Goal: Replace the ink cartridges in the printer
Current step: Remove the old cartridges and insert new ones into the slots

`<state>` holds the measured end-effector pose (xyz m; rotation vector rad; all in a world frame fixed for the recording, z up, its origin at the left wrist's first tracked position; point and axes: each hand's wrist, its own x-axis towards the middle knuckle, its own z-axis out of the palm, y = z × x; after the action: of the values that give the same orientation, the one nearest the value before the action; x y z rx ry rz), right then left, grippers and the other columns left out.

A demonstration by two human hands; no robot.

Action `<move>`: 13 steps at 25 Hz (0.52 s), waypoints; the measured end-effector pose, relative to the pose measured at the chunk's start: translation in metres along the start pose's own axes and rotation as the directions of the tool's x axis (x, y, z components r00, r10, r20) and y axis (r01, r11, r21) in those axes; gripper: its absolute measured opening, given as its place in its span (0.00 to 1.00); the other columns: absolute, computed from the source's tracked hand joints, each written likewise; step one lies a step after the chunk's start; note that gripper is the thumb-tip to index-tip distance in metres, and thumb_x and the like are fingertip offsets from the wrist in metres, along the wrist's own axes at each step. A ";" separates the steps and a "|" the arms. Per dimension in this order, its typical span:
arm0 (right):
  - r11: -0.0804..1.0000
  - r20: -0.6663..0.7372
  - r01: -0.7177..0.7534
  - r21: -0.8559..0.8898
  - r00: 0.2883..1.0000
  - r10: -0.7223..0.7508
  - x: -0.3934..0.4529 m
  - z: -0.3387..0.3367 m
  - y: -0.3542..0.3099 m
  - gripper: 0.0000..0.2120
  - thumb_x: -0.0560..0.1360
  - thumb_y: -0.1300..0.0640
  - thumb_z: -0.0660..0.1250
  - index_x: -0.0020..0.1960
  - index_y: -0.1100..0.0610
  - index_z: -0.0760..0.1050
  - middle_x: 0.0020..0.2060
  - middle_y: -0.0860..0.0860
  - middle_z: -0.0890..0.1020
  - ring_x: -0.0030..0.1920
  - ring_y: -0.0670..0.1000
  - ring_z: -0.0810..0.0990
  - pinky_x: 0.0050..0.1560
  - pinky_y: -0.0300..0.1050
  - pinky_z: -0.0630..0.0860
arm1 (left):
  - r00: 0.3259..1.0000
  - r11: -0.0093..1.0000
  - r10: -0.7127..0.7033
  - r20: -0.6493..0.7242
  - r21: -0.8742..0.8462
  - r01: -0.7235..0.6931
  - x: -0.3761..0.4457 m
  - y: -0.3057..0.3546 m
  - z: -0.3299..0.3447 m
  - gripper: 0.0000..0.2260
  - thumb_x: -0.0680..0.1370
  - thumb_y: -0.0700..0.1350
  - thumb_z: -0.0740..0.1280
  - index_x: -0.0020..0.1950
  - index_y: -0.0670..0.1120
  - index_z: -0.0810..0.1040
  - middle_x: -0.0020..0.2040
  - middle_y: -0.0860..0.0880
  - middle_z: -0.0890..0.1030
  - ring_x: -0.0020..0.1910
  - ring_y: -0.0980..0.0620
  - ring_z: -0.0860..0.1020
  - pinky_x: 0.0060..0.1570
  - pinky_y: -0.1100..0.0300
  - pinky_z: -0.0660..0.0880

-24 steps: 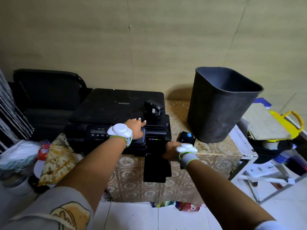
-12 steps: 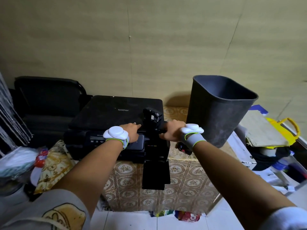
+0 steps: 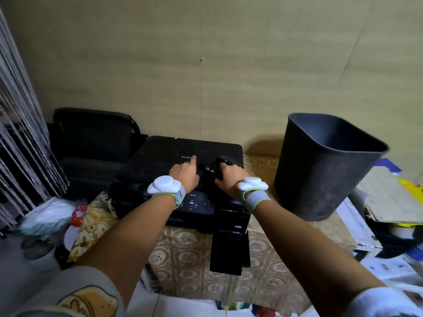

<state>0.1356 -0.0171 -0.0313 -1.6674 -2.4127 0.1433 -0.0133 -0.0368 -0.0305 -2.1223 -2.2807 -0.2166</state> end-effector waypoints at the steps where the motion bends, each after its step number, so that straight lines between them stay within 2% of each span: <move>1: 1.000 0.010 -0.004 0.013 1.000 0.004 0.004 0.002 -0.001 0.14 0.72 0.51 0.63 0.53 0.59 0.70 0.51 0.63 0.80 0.51 0.65 0.79 0.42 0.47 0.68 | 0.999 1.000 -0.014 -0.036 -0.021 0.013 0.002 -0.003 -0.002 0.28 0.78 0.47 0.63 0.76 0.46 0.57 0.66 0.42 0.77 0.63 0.39 0.76 0.60 0.51 0.73; 6: 0.999 0.055 -0.010 0.043 0.998 0.007 0.016 0.009 -0.003 0.13 0.74 0.55 0.61 0.55 0.62 0.69 0.52 0.65 0.79 0.53 0.66 0.78 0.42 0.48 0.67 | 0.984 0.992 0.125 -0.126 0.043 -0.120 0.009 -0.021 -0.005 0.22 0.80 0.48 0.62 0.74 0.56 0.65 0.69 0.51 0.75 0.64 0.44 0.75 0.61 0.56 0.70; 13: 0.998 0.145 0.054 -0.024 0.988 -0.050 0.031 0.019 -0.007 0.14 0.75 0.55 0.61 0.58 0.62 0.67 0.54 0.64 0.79 0.54 0.65 0.78 0.45 0.49 0.69 | 0.983 0.977 0.176 -0.044 0.132 -0.169 0.023 -0.019 0.005 0.16 0.81 0.50 0.60 0.69 0.56 0.72 0.67 0.52 0.77 0.64 0.47 0.74 0.62 0.58 0.67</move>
<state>0.1146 0.0098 -0.0451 -1.6571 -2.5726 0.2314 -0.0331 -0.0145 -0.0350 -2.2030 -2.0078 -0.1205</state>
